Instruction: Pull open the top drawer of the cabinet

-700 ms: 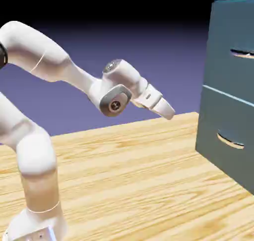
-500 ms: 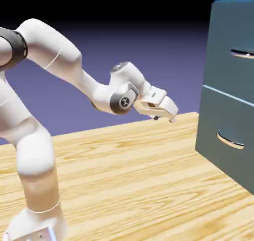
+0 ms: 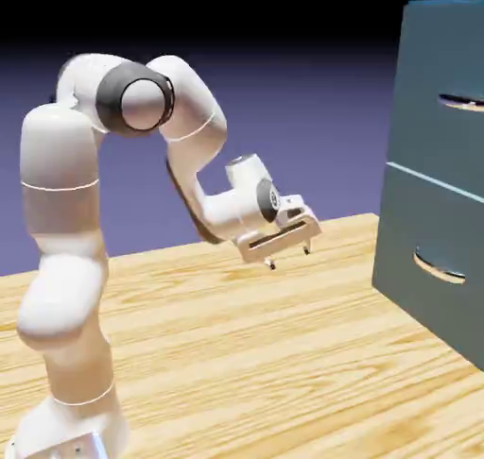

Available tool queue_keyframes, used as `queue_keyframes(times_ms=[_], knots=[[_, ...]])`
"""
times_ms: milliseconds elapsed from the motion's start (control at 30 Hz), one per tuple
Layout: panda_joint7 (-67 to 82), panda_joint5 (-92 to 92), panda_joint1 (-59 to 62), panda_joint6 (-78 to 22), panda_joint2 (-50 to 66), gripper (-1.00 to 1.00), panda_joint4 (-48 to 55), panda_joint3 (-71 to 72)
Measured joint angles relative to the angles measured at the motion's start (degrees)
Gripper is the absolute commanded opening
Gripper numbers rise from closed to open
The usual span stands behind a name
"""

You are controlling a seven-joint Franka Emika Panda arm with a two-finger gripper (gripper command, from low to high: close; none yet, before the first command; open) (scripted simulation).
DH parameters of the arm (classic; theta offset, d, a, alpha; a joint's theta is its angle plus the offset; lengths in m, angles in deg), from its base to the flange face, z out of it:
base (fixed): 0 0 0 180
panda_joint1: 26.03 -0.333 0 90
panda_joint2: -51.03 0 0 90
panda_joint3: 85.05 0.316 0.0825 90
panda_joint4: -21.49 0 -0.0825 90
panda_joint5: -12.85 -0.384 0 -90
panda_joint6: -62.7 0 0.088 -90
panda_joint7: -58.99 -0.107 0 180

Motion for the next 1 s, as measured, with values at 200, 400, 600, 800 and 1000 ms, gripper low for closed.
queue_keyframes(times_ms=[200, 400, 600, 800, 1000], knots=[[2.6, 15.0, 6.0, -3.9, 11.6, 0.00, 6.5, 11.2], [5.3, 29.9, 12.0, -7.7, 23.2, 0.00, 13.0, 22.3], [7.9, 44.9, 18.0, -11.6, 34.8, 0.00, 19.5, 33.5], [10.5, 59.8, 24.0, -15.5, 46.5, 0.00, 26.0, 44.6], [13.2, 74.8, 30.0, -19.3, 58.1, 0.00, 32.5, 55.8]])
